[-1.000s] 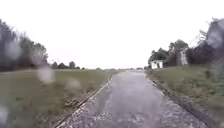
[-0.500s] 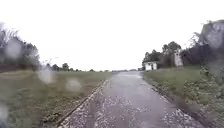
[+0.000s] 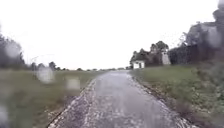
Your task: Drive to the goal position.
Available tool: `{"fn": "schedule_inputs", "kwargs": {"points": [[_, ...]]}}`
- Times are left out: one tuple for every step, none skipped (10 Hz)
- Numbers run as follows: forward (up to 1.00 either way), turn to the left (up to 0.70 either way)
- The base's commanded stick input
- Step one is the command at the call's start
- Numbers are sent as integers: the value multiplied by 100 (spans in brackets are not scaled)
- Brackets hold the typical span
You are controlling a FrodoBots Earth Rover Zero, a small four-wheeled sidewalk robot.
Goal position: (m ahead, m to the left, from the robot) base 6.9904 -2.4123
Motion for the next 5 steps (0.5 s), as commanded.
{"fn": "schedule_inputs", "kwargs": {"points": [[70,0],[70,0],[70,0],[70,0],[70,0]]}}
